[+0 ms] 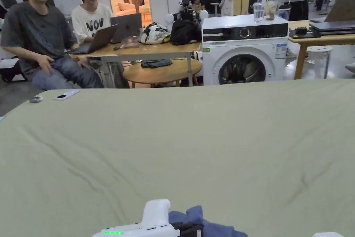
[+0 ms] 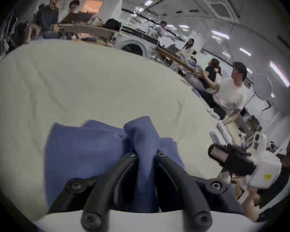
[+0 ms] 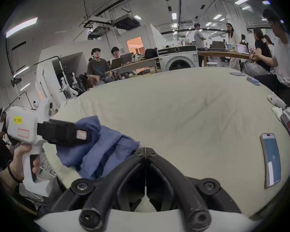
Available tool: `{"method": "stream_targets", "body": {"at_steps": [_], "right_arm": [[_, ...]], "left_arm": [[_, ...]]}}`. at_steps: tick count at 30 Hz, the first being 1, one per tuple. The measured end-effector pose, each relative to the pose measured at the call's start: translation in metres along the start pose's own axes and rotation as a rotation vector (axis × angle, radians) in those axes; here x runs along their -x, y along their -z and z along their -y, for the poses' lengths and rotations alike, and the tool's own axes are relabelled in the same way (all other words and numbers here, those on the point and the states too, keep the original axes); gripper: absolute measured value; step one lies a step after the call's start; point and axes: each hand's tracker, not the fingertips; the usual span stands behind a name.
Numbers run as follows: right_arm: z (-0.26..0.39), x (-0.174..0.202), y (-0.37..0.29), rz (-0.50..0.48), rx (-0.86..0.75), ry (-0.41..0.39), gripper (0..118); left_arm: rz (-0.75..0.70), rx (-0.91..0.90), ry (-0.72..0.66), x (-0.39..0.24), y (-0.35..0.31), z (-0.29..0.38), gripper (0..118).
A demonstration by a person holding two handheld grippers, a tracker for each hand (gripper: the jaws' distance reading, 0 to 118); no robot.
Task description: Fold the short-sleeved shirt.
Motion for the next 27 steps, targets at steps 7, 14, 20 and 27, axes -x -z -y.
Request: {"method": "stream_targets", "body": {"at_steps": [7, 14, 20, 27], "right_arm": [[0.014, -0.025, -0.001, 0.014, 0.032, 0.062, 0], [0.021, -0.023, 0.006, 0.002, 0.055, 0.105, 0], [0.028, 0.005, -0.001, -0.085, 0.096, 0.112, 0], [0.013, 0.045, 0.043, -0.166, 0.165, -0.032, 0]], "left_arm": [[0.201, -0.101, -0.039, 0.000, -0.022, -0.016, 55], [0.119, 0.118, -0.039, 0.017, 0.031, 0.014, 0], [0.088, 0.124, -0.024, -0.006, 0.055, 0.026, 0], [0.160, -0.061, -0.073, 0.016, -0.023, -0.002, 74]]}}
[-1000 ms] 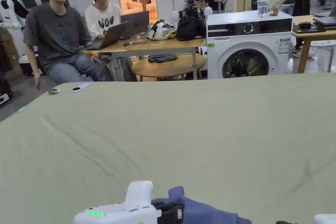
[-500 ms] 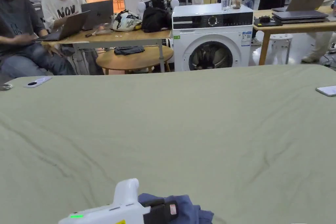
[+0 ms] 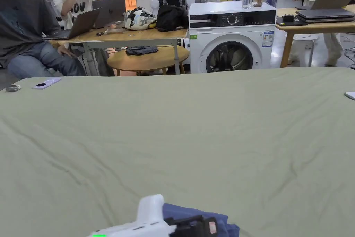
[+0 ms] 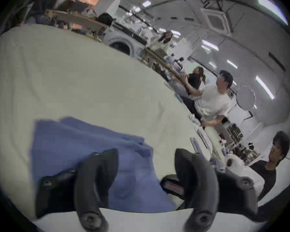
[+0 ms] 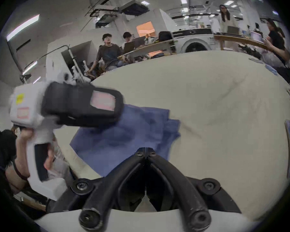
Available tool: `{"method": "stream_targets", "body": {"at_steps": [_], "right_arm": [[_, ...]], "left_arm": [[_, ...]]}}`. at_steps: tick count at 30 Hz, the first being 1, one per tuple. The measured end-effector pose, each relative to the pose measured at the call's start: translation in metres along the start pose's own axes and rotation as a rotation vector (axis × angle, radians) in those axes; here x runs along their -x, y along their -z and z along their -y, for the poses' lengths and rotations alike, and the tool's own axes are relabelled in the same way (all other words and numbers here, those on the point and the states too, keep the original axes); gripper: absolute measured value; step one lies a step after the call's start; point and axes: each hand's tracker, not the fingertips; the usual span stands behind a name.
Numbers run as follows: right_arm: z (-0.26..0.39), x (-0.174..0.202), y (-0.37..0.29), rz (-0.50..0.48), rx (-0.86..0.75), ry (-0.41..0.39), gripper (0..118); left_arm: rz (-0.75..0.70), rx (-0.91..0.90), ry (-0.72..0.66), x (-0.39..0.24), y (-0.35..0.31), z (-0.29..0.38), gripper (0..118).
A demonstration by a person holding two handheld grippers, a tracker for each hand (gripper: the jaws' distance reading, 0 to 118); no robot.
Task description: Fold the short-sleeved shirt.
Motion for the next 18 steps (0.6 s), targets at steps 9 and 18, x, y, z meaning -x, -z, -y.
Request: {"method": "stream_targets", "body": {"at_steps": [9, 18], "right_arm": [[-0.026, 0.000, 0.055, 0.101, 0.189, -0.027, 0], [-0.026, -0.002, 0.054, 0.098, 0.218, -0.014, 0]], "left_arm": [[-0.065, -0.027, -0.268, 0.105, -0.066, -0.008, 75], [0.097, 0.073, -0.367, 0.133, -0.011, 0.012, 41]]}}
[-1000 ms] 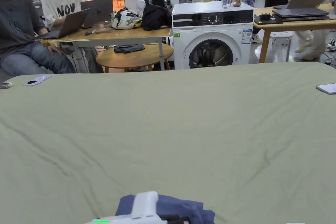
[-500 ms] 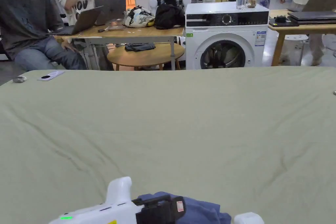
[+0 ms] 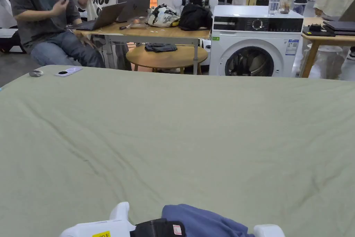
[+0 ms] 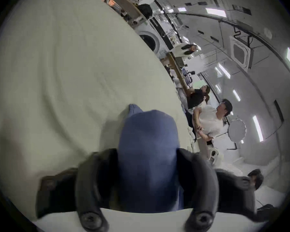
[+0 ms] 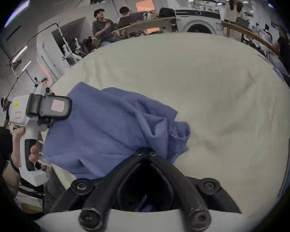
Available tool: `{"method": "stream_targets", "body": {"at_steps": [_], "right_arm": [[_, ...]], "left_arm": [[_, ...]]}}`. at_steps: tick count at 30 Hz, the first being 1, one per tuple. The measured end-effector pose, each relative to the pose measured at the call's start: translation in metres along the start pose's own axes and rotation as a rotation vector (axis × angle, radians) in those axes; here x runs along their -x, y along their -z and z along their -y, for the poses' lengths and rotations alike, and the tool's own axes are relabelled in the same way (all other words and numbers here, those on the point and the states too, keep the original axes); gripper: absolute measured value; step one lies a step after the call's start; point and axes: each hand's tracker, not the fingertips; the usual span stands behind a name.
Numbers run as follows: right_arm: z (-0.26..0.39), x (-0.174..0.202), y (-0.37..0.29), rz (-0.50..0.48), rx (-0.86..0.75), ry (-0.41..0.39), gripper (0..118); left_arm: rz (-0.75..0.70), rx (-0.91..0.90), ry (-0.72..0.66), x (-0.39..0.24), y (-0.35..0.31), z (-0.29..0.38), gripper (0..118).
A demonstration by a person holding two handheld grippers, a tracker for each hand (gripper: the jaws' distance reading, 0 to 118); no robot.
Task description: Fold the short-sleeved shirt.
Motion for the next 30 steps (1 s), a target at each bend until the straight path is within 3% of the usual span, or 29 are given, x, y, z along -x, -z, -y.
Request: {"method": "stream_targets", "body": {"at_steps": [2, 3, 6, 10, 15, 21, 25, 27, 28, 30], "right_arm": [[0.001, 0.001, 0.000, 0.006, -0.010, 0.004, 0], [0.002, 0.001, -0.001, 0.005, -0.015, 0.005, 0], [-0.003, 0.005, -0.017, -0.008, -0.064, -0.019, 0], [-0.029, 0.030, -0.025, -0.084, -0.169, -0.089, 0], [-0.080, 0.098, 0.023, -0.186, -0.273, -0.218, 0], [-0.127, 0.189, 0.092, -0.361, -0.269, -0.261, 0], [-0.138, 0.223, 0.116, -0.412, -0.253, -0.264, 0], [-0.139, 0.233, 0.119, -0.403, -0.255, -0.275, 0], [-0.140, 0.234, 0.118, -0.404, -0.257, -0.280, 0], [-0.141, 0.233, 0.113, -0.402, -0.261, -0.287, 0]], "left_arm": [[-0.044, -0.008, -0.003, 0.000, 0.006, -0.002, 31], [-0.092, -0.010, 0.019, 0.000, 0.007, -0.001, 30], [-0.048, -0.031, 0.011, -0.001, -0.005, -0.004, 30], [-0.024, -0.200, -0.014, -0.003, -0.056, -0.016, 30], [-0.169, -0.410, -0.047, 0.021, -0.171, -0.035, 30], [-0.448, -0.569, -0.098, 0.072, -0.299, -0.059, 30], [-0.582, -0.548, -0.063, 0.090, -0.332, -0.071, 29], [-0.723, -0.522, -0.017, 0.089, -0.334, -0.079, 67], [-0.844, -0.529, 0.043, 0.081, -0.335, -0.083, 75], [-0.965, -0.570, 0.181, 0.062, -0.338, -0.082, 71]]}}
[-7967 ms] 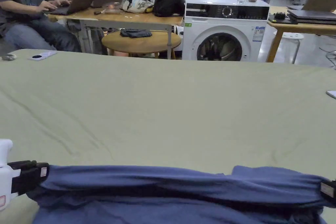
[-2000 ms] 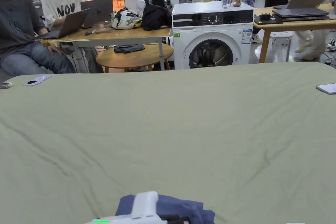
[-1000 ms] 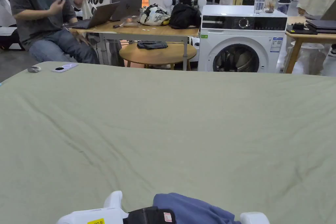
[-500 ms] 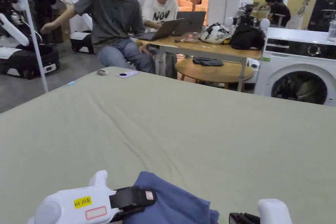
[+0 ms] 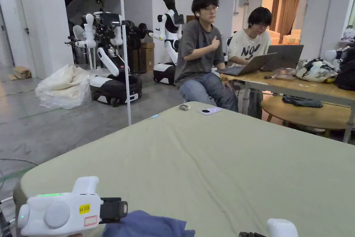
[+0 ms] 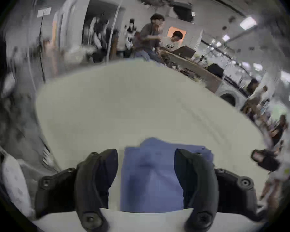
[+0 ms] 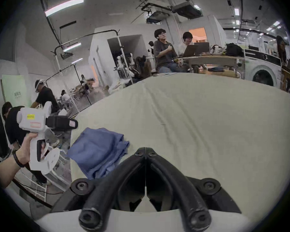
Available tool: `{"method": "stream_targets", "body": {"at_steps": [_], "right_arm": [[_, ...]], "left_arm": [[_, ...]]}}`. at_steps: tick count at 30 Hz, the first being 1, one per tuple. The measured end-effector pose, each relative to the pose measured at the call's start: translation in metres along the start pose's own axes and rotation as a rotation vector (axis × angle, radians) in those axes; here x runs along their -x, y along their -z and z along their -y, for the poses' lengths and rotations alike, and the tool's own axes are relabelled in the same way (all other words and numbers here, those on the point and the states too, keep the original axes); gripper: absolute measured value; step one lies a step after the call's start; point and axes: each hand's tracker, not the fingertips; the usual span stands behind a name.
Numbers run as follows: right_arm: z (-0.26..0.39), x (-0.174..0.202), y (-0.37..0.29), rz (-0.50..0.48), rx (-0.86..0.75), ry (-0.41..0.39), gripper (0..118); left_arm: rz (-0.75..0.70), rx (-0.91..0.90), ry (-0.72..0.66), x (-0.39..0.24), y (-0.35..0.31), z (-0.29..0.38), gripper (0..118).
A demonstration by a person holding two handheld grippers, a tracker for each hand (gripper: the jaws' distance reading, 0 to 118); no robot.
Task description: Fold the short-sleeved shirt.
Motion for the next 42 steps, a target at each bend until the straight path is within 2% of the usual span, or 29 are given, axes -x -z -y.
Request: {"method": "stream_targets", "body": {"at_steps": [3, 6, 7, 8, 11, 14, 18, 20, 23, 27, 28, 34, 39, 42], "right_arm": [[-0.004, -0.007, -0.021, 0.026, -0.036, -0.013, 0], [-0.010, -0.019, -0.053, 0.067, -0.087, 0.005, 0], [-0.012, -0.024, -0.068, 0.085, -0.112, 0.000, 0], [-0.013, -0.028, -0.082, 0.115, -0.143, -0.008, 0], [-0.015, -0.047, -0.135, 0.200, -0.206, -0.032, 0], [-0.010, -0.067, -0.193, 0.331, -0.272, -0.078, 0], [0.002, -0.098, -0.265, 0.501, -0.330, -0.092, 0], [0.010, -0.112, -0.294, 0.596, -0.366, -0.086, 0], [0.021, -0.131, -0.332, 0.704, -0.408, -0.016, 0], [0.026, -0.136, -0.355, 0.837, -0.468, -0.062, 0], [0.027, -0.134, -0.356, 0.834, -0.454, -0.065, 0], [0.043, -0.110, -0.358, 0.875, -0.451, -0.069, 0], [0.043, -0.101, -0.358, 0.851, -0.460, -0.067, 0], [0.042, -0.100, -0.361, 0.806, -0.502, -0.038, 0]], "left_arm": [[-0.029, -0.134, 0.085, -0.032, -0.035, -0.011, 68], [0.087, -0.264, 0.149, -0.081, -0.073, -0.016, 32], [0.130, -0.304, 0.176, -0.103, -0.081, -0.016, 9], [0.153, -0.319, 0.209, -0.123, -0.087, -0.016, 0], [0.242, -0.400, 0.241, -0.188, -0.100, -0.009, 0], [0.334, -0.462, 0.288, -0.252, -0.106, 0.003, 0], [0.473, -0.529, 0.314, -0.326, -0.115, 0.022, 0], [0.486, -0.572, 0.361, -0.355, -0.122, 0.031, 0], [0.492, -0.592, 0.397, -0.386, -0.135, 0.036, 0], [0.472, -0.594, 0.372, -0.398, -0.152, 0.051, 0], [0.405, -0.614, 0.344, -0.393, -0.157, 0.057, 0], [0.380, -0.596, 0.391, -0.376, -0.164, 0.071, 0], [0.407, -0.569, 0.360, -0.365, -0.161, 0.071, 0], [0.431, -0.565, 0.348, -0.366, -0.161, 0.073, 0]]}}
